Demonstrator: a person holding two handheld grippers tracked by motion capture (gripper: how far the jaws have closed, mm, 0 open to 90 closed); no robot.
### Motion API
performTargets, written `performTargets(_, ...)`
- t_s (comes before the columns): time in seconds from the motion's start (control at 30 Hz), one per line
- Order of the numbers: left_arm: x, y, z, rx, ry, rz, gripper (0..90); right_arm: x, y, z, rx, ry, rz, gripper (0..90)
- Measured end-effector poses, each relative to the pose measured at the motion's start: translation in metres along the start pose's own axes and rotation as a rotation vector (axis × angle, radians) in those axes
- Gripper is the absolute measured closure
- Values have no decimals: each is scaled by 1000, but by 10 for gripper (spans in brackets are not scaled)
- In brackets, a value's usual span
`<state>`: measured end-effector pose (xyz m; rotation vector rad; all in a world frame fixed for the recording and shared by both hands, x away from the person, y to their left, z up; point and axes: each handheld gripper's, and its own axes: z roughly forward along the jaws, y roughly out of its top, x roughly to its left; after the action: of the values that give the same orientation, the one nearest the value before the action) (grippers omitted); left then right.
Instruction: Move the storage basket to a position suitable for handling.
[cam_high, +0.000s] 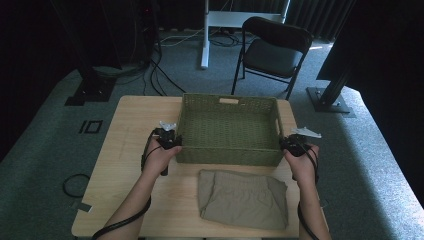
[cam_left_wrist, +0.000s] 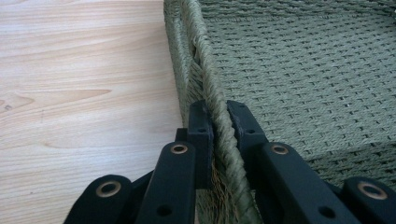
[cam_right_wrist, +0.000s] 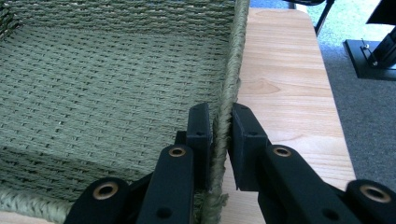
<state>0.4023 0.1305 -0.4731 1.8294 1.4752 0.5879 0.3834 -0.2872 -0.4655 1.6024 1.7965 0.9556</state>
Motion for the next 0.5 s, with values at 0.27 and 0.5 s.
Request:
performTargets(0.27, -9, -1, 2, -4, -12, -11, 819, -11, 0, -2, 8, 4, 18, 798)
performTargets(0.5, -14, 0, 2, 2, -24, 4, 811, -18, -1, -2, 5, 3, 29, 801)
